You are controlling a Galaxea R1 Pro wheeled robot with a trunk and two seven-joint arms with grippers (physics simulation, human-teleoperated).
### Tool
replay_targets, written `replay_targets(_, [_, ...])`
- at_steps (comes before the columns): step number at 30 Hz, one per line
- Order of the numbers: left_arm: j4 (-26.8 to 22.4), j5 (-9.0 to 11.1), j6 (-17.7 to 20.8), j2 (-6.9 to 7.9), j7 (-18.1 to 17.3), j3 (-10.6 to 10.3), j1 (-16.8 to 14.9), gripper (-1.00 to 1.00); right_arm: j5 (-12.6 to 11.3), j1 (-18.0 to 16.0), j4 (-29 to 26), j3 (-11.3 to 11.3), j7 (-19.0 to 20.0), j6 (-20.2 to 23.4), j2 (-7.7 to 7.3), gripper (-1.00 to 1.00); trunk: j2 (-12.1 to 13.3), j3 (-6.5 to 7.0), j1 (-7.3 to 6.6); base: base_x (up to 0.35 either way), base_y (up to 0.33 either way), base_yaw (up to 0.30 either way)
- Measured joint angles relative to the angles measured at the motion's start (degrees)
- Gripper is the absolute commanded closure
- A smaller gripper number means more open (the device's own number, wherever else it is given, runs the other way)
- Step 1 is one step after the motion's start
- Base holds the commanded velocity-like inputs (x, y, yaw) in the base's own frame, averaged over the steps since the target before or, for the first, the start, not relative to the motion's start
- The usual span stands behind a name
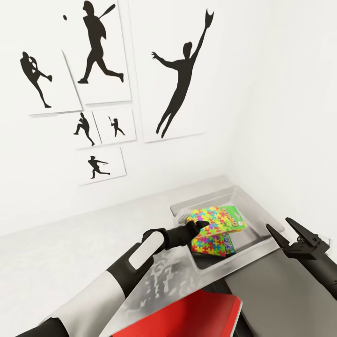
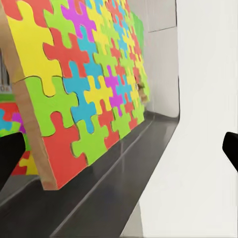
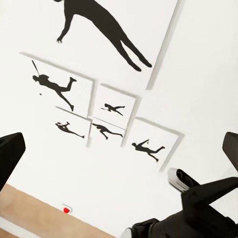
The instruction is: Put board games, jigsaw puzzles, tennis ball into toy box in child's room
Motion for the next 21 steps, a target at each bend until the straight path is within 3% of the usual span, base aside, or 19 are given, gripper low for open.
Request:
replay_targets(5, [-2.44,3.97,1.14,0.00,-0.04,-0.09,0.05,-1.00,-0.01,0.00,0.00,0.01,0.00,0.00,-0.01,-1.00,0.00,-0.03,0.00,0.000,0.000,0.000])
replay_targets(9, [-3.66,4.86,4.99,0.00,-0.22,0.08,0.08,-1.00,-0.01,0.00,0.01,0.02,0.00,0.00,0.00,-1.00,0.00,-0.03,0.00,0.000,0.000,0.000])
replay_targets(15, [-7.24,6.09,13.45,0.00,-0.60,4.55,0.15,-1.00,-0.01,0.00,0.03,0.02,0.00,0.00,0.00,-1.00,0.00,-0.03,0.00,0.000,0.000,0.000])
replay_targets(21, [-9.94,7.06,16.64,0.01,-0.63,5.97,0.40,-1.00,-0.01,0.00,0.07,0.02,-0.08,0.00,0.00,-1.00,0.00,-0.03,0.00,0.000,0.000,0.000])
